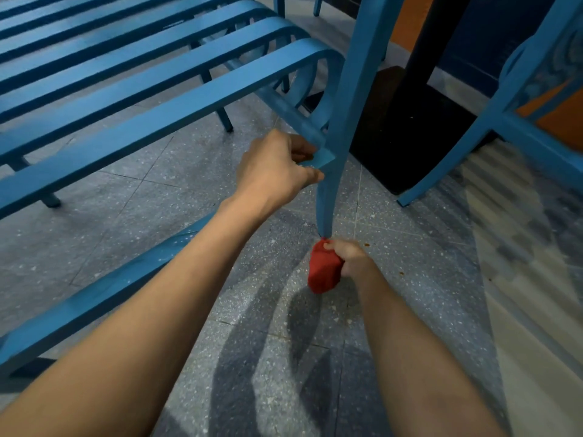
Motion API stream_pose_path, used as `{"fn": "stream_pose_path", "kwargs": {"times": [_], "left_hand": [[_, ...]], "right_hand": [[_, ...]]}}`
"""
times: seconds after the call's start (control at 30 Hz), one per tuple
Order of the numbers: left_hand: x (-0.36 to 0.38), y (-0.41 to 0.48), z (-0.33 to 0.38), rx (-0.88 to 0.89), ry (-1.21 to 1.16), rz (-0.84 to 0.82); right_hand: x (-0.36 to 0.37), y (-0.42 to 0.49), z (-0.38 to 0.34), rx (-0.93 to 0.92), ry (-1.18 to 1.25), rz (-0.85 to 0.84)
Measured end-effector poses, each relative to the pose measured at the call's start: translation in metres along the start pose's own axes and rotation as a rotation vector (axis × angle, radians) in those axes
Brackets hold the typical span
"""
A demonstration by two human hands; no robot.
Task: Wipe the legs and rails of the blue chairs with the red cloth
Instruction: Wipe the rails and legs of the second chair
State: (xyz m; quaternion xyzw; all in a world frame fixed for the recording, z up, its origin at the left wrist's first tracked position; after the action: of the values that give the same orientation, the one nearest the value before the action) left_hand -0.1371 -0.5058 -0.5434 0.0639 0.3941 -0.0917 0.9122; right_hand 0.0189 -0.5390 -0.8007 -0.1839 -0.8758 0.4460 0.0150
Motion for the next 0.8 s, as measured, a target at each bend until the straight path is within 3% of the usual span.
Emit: {"fn": "stream_pose_path", "kwargs": {"times": [0.07, 0.13, 0.2, 0.23, 0.33, 0.43, 0.53, 0.67, 0.73, 0.8], "left_hand": [[-0.002, -0.013, 0.008, 0.110, 0.108, 0.121], [-0.004, -0.039, 0.024, 0.355, 0.171, 0.309], [0.009, -0.062, 0.027, 0.530, 0.073, 0.302], [0.021, -0.069, 0.022, 0.528, 0.005, 0.238], [0.063, -0.077, -0.011, 0.180, -0.241, 0.050], [0.102, -0.081, -0.039, -0.216, -0.351, -0.126], [0.128, -0.081, -0.049, -0.359, -0.604, -0.152], [0.151, -0.071, -0.073, -0.529, -0.925, -0.071], [0.159, -0.065, -0.091, -0.691, -1.068, -0.035], [0.165, -0.057, -0.107, -0.798, -1.163, 0.021]], "right_hand": [[-0.012, -0.008, -0.004, 0.037, -0.136, -0.102], [-0.024, -0.022, -0.016, 0.040, -0.213, -0.201], [-0.031, -0.035, -0.035, 0.001, -0.347, -0.274], [-0.033, -0.042, -0.045, -0.030, -0.422, -0.298], [-0.034, -0.068, -0.067, -0.121, -0.528, -0.362], [-0.028, -0.089, -0.072, -0.133, -0.425, -0.400], [-0.017, -0.100, -0.064, -0.120, -0.322, -0.412], [-0.016, -0.105, -0.058, -0.066, -0.253, -0.575], [-0.026, -0.097, -0.065, -0.127, -0.420, -0.462], [-0.039, -0.088, -0.080, -0.305, -0.587, -0.191]]}}
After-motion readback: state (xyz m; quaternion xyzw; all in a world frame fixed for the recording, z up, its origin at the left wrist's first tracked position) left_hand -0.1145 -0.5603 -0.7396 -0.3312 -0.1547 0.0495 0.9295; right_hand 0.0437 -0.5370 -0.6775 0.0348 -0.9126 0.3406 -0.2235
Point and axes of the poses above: each hand's wrist, its own y-axis towards the middle knuckle, its own x-axis out of the palm, z = x × y, the point moved 4 cm from there along y, towards the middle knuckle, and after that the axes turned 1 degree about -y, right-handed, at the moved point
